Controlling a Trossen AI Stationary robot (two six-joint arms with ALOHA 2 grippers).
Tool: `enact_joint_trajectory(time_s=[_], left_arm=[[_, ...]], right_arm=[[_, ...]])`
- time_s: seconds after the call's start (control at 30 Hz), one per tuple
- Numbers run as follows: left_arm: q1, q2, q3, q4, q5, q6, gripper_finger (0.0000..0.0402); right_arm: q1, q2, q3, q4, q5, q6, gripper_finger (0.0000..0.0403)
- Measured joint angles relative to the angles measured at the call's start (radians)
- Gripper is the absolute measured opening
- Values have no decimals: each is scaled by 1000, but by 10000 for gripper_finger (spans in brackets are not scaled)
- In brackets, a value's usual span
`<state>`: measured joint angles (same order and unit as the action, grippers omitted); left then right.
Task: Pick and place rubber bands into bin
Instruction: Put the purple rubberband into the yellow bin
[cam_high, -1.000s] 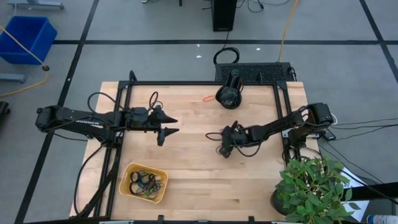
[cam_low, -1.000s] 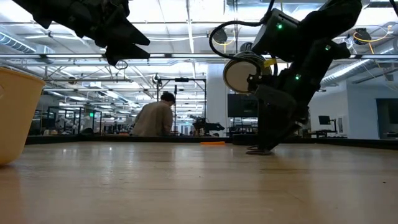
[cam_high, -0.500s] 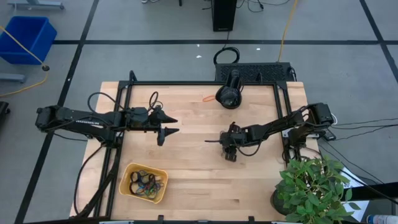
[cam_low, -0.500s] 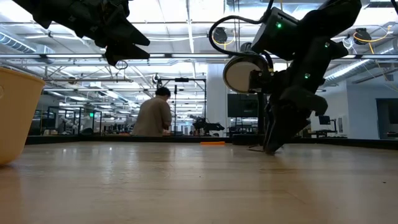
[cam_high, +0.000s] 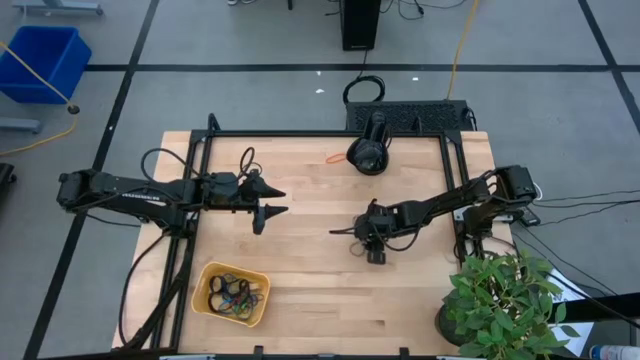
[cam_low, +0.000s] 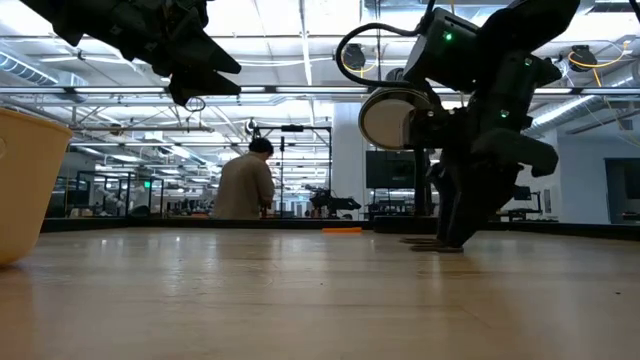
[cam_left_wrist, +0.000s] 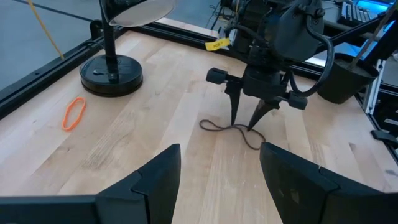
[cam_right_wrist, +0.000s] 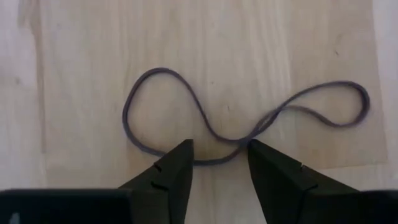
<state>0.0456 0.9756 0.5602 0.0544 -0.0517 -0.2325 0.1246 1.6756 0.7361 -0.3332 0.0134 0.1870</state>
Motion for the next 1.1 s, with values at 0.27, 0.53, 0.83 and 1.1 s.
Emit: enact_joint_trajectory(time_s=[0.27, 0.53, 0.83, 1.1], left_arm=[[0, 0, 0, 0, 0, -10, 228], [0, 0, 0, 1, 0, -12, 228], [0, 0, 0, 1, 0, -49, 228], [0, 0, 0, 2, -1, -142, 228]], right_arm=[[0, 0, -3, 25, -9, -16, 112], [0, 1, -3, 29, -3, -9, 55], [2, 1, -4, 32, 27, 65, 3], [3, -86, -4, 128, 50, 66, 1]])
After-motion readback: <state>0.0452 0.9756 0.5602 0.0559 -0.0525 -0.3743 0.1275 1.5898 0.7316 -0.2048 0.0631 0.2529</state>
